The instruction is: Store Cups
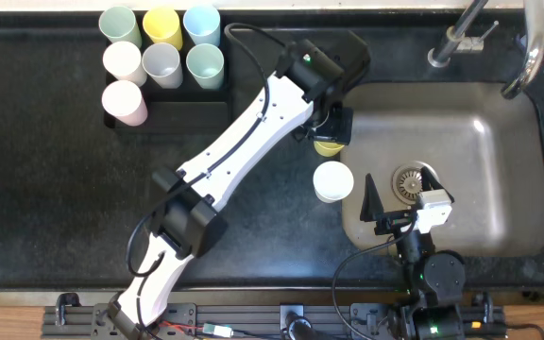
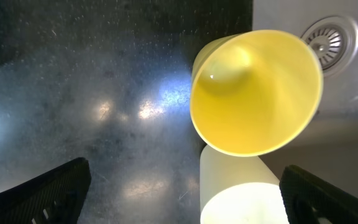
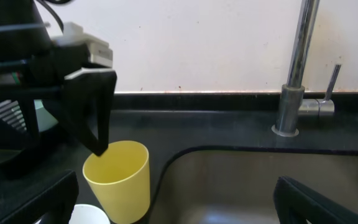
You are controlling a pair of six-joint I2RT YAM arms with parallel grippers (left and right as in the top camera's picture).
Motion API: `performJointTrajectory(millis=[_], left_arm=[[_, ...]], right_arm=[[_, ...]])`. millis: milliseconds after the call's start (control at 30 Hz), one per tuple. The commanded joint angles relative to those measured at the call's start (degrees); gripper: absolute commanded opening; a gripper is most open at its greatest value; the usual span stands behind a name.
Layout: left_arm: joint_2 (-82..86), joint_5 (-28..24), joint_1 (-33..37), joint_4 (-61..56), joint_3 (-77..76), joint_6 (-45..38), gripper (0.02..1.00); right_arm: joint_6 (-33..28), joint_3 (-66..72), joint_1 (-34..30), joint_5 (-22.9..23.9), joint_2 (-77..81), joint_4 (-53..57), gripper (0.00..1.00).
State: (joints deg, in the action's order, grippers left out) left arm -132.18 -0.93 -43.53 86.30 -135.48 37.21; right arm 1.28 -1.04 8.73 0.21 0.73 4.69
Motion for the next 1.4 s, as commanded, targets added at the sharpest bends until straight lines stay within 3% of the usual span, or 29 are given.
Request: performJointTrajectory(millis=[33, 167, 367, 600, 667, 700, 1033, 1233, 1400], left_arm=[[-0.7, -1.0, -0.5, -1.6, 2.9, 0.8, 0.996], [-0.8, -0.9, -0.5, -5.5, 6.0, 0.8, 0.985], [-2.2, 0.8, 0.0, -8.1, 7.1, 2.1, 0.875], [-3.2, 0.8, 0.1, -8.5, 7.1, 2.1, 0.360], [-3.2, 0.8, 0.1, -9.1, 7.1, 2.0, 0.183], [-3.1, 1.0, 0.1, -9.3, 7.1, 2.0, 0.036], [10.1, 8.7, 3.4, -8.3, 7.3, 1.6, 0.036], [21.5, 12.0, 14.2, -2.4, 7.3, 0.1, 0.036], [27.9, 11.7, 25.6, 0.6, 10.8, 0.0, 0.036]], right_arm=[[-0.2, 0.8, 0.3, -0.2, -0.5, -0.3, 0.998], [-0.2, 0.8, 0.3, -0.2, -0.5, -0.3, 0.996], [-0.2, 0.8, 0.3, -0.2, -0.5, -0.3, 0.998], [-0.2, 0.8, 0.3, -0.2, -0.5, -0.3, 0.996], [-0.2, 0.8, 0.3, -0.2, -0.5, -0.3, 0.996], [-0.2, 0.8, 0.3, -0.2, -0.5, -0.3, 0.998], [-0.2, 0.8, 0.3, -0.2, -0.5, -0.3, 0.996], [-0.2, 0.8, 0.3, -0.2, -0.5, -0.3, 0.998], [-0.2, 0.8, 0.3, -0.2, -0.5, -0.3, 0.996]])
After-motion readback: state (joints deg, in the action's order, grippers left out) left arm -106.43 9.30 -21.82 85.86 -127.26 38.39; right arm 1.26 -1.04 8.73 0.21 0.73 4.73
